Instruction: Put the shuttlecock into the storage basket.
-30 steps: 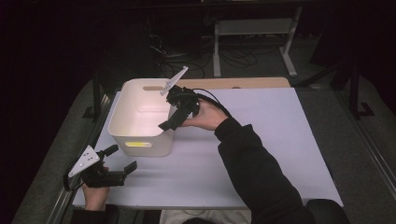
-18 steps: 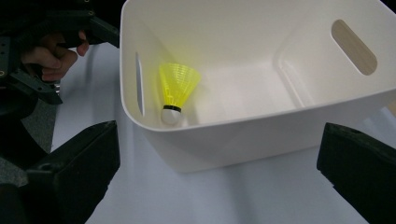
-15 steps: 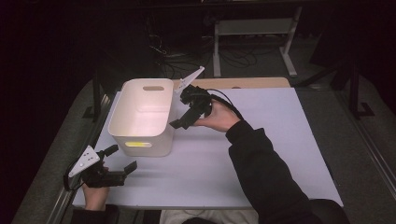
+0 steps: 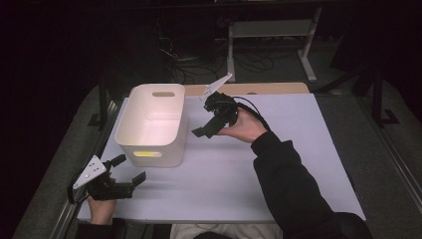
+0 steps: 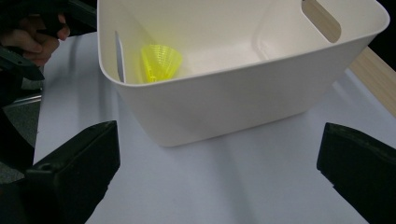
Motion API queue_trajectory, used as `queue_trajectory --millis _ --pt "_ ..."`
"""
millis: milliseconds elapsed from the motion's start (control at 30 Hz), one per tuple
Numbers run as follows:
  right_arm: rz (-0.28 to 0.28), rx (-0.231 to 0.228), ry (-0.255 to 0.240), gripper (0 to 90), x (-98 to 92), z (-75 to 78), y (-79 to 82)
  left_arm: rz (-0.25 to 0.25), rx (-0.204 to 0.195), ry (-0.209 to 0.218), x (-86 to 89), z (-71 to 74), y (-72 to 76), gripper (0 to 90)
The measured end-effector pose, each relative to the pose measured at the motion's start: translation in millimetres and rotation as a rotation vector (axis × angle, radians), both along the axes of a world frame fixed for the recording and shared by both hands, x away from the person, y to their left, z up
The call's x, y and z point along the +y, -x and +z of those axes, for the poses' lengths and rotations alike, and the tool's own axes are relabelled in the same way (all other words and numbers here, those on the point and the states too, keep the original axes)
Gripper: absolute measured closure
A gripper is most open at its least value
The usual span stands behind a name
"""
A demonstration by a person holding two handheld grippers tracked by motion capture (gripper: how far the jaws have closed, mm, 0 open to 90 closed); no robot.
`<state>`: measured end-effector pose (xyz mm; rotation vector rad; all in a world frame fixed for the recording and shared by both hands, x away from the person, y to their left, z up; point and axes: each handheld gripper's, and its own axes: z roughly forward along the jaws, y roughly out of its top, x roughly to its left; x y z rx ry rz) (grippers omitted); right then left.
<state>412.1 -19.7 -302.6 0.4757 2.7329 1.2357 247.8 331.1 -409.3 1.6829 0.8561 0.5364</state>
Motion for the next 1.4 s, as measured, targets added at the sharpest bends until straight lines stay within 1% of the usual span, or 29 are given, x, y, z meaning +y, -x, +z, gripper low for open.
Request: queue_trajectory --millis 133,167,400,533,567,667,700,800,933,1067,1333,1400 --pt "-0.011 0.002 -0.001 0.0 -5.5 -2.0 0.8 0.001 -0.001 0.001 0.0 0.0 0.1 0.0" --pt "-0.018 0.0 -0.002 0.0 -10.4 -3.5 0.9 0.001 0.0 0.001 0.0 0.0 0.1 0.0" --pt "-0.044 0.012 -0.024 0.0 -26.1 -9.5 1.2 0.0 0.0 -0.001 0.0 0.0 0.0 0.0" --pt "-0.045 0.011 -0.032 0.0 -31.5 -12.6 1.8 0.001 0.001 -0.001 0.0 -0.1 0.1 0.0" --pt "-0.051 0.018 -0.037 0.0 -34.5 -14.4 2.9 0.001 0.001 0.0 0.0 0.0 0.1 0.0" --pt "-0.051 0.015 -0.037 0.0 -35.6 -15.2 2.9 0.001 0.001 -0.001 0.0 -0.1 0.0 0.0" --pt "-0.061 0.017 -0.039 0.0 -39.7 -18.3 4.3 0.002 0.001 0.0 -0.1 -0.1 0.1 0.0" --pt "-0.063 0.003 -0.036 0.0 -44.3 -21.1 6.3 0.002 0.001 0.0 -0.1 -0.1 0.1 0.0" --pt "-0.078 0.007 -0.056 0.0 -52.1 -25.9 8.7 0.002 0.001 -0.001 -0.2 -0.1 0.1 0.0" --pt "-0.092 0.009 -0.062 0.0 -60.6 -30.3 9.8 0.003 0.001 -0.001 0.0 -0.1 0.2 0.0" --pt "-0.112 0.013 -0.076 0.0 -75.0 -33.8 12.2 0.003 0.001 -0.002 0.0 -0.2 0.2 0.0" --pt "-0.125 0.016 -0.083 0.0 -81.1 -34.4 13.5 0.004 0.002 -0.002 -0.1 -0.2 0.2 0.0"
